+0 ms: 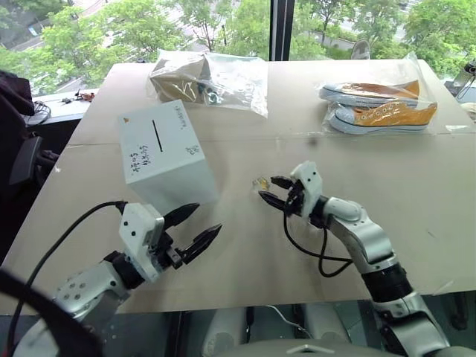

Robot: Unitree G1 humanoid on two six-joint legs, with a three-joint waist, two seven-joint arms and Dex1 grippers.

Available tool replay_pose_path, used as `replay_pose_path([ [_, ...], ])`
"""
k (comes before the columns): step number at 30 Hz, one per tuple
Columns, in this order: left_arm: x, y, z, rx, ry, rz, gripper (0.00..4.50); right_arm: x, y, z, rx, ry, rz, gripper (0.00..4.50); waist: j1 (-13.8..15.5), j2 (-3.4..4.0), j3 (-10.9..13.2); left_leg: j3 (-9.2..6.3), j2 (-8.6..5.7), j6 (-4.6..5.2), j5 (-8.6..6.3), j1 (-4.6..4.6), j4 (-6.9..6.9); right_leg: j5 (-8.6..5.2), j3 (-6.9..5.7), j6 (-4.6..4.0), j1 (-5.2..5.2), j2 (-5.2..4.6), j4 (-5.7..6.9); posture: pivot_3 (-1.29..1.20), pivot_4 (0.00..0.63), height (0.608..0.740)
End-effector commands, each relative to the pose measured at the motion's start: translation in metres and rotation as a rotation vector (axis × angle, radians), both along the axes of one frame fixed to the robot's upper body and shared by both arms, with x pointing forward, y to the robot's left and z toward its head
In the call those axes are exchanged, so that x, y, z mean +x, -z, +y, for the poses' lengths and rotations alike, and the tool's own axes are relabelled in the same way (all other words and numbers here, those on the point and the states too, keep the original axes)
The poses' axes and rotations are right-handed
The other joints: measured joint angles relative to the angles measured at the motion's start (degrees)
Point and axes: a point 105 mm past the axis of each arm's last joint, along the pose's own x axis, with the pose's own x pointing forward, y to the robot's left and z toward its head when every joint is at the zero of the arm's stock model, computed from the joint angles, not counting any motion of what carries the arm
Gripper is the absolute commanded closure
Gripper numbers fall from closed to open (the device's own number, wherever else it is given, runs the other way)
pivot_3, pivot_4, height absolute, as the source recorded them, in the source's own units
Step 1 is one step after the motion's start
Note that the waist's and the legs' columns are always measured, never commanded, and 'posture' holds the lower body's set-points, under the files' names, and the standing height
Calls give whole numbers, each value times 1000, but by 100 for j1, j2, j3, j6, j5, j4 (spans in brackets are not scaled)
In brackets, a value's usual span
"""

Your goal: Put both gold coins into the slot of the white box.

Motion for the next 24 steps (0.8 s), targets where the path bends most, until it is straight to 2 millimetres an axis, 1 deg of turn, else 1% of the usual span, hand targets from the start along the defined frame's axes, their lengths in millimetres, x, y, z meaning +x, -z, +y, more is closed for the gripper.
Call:
replay_pose_path([
  [1,-2,-8,2,5,14,-28,899,2,-8,6,16,9,-16,2839,-17,0,0,1,0,0,0,0,0,3,0,6,0,0,0,0,150,740],
  [4,0,-7,2,13,10,-29,899,3,-8,9,23,16,-11,4422,-43,0,0,1,-1,0,0,0,-1,9,0,16,-1,-1,0,0,150,740],
  [9,3,-8,1,9,8,-36,899,0,-9,11,24,-2,-22,4422,-48,0,0,-1,0,0,0,1,-2,9,-1,16,-1,1,1,0,150,740],
  [11,4,-8,1,-5,-4,-34,899,-1,-13,12,48,-9,-23,4422,-48,0,0,0,0,0,0,1,-1,10,-2,16,0,2,1,0,150,740],
  [13,7,-10,-1,-47,-23,-28,899,-4,-22,13,112,-31,-12,4422,-49,1,1,1,0,0,0,1,-1,10,-2,16,-1,2,1,0,150,740],
  [16,17,-27,-4,-316,-90,-18,899,-14,-46,14,302,-115,41,4422,-43,1,1,-3,1,0,0,1,-1,10,0,18,-1,-1,2,0,150,740],
  [17,19,-32,-5,-381,-99,-11,899,-17,-51,15,345,-138,58,4422,-35,0,0,-7,1,0,0,1,0,11,2,18,0,-7,3,0,150,740],
  [18,20,-37,-8,-504,-94,9,899,-22,-60,16,409,-182,82,4422,-43,-13,-8,-14,1,0,0,-2,2,12,3,19,1,-17,3,0,150,740],
  [20,22,-44,-14,-675,-74,46,899,-32,-77,17,511,-275,112,4422,-43,-7,-5,-19,0,0,-1,0,1,12,5,18,0,-25,11,0,150,740],
  [24,24,-56,-23,-894,-12,95,899,-55,-104,20,670,-461,164,4422,-44,-7,-6,-24,0,0,-1,-1,2,12,1,17,1,-28,13,0,150,740],
])
